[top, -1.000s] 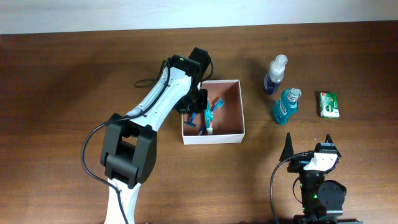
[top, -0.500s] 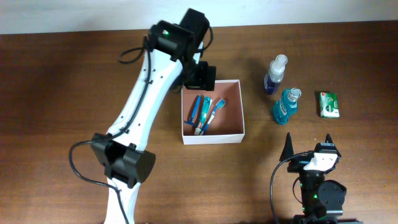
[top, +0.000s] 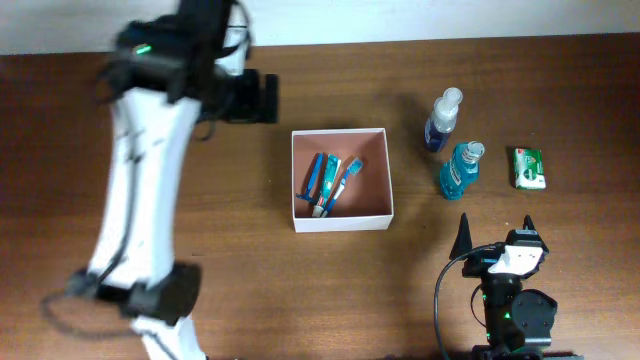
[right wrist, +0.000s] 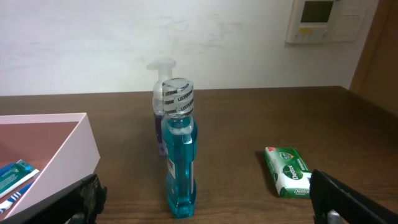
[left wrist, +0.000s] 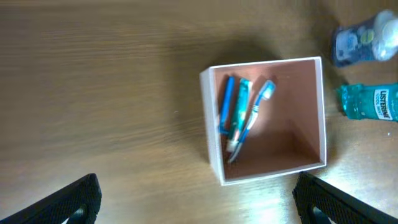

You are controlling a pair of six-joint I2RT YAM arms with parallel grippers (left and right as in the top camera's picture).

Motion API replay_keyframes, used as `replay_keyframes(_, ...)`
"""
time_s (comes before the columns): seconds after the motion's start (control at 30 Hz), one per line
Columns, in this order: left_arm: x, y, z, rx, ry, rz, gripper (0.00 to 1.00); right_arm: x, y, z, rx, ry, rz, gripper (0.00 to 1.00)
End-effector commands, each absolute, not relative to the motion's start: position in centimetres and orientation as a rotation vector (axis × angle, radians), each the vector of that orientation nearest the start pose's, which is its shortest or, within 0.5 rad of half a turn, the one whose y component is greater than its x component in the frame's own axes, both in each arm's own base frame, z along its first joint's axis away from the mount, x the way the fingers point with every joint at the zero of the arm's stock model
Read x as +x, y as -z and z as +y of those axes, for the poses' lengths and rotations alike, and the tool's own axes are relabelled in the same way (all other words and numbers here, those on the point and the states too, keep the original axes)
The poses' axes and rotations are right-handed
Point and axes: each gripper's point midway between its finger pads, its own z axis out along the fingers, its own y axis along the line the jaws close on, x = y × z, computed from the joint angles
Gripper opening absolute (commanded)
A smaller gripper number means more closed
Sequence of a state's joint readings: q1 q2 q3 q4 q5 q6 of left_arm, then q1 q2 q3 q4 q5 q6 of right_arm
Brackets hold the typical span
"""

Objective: Pack container
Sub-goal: 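Raise the left gripper and retract it to the left side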

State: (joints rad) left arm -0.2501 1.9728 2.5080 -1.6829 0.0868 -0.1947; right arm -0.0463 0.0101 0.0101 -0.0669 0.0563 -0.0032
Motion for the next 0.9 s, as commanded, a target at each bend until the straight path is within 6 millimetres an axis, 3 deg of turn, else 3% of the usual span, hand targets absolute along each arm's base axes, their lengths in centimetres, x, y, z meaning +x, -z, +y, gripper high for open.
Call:
replay_keyframes(0.0, 34.8, -34.9, -5.4, -0.011, 0.105, 2.642, 0.99, 24.5, -15.7, -2.2, 0.088, 0.089, 1.644, 0.98)
replay_keyframes(0.07, 31.5, -34.9, -1.7, -0.144, 0.066, 2.65, 0.99, 24.5, -15.7, -2.2, 0.088, 0.088, 1.644, 0.98)
replay_keyframes(0.17, 28.5, -33.9, 1.9, -0.305, 0.026, 2.668, 0.99, 24.5, -15.7, -2.2, 0.088, 0.088, 1.644, 0.98)
replay_keyframes(0.3, 26.2, -31.6, 4.9, -0.513, 0.049, 2.697, 0.99, 24.5, -15.7, -2.2, 0.088, 0.089, 1.644, 0.98)
replay_keyframes(0.47, 25.6, -27.9, 5.9, -0.639, 0.148, 2.742, 1.0, 24.5, -15.7, -2.2, 0.088, 0.089, 1.644, 0.98)
replay_keyframes(0.6, 26.0, -24.1, 5.3, -0.658, 0.222, 2.798, 0.99, 24.5, -15.7, -2.2, 0.088, 0.088, 1.644, 0.98)
replay_keyframes(0.77, 25.2, -20.1, 5.1, -0.69, 0.239, 2.883, 0.99, 24.5, -15.7, -2.1, 0.085, 0.084, 1.643, 0.98)
replay_keyframes(0.87, 25.0, -18.7, 5.0, -0.699, 0.244, 2.906, 0.99, 24.6, -15.7, -1.0, 0.035, 0.03, 1.644, 0.98)
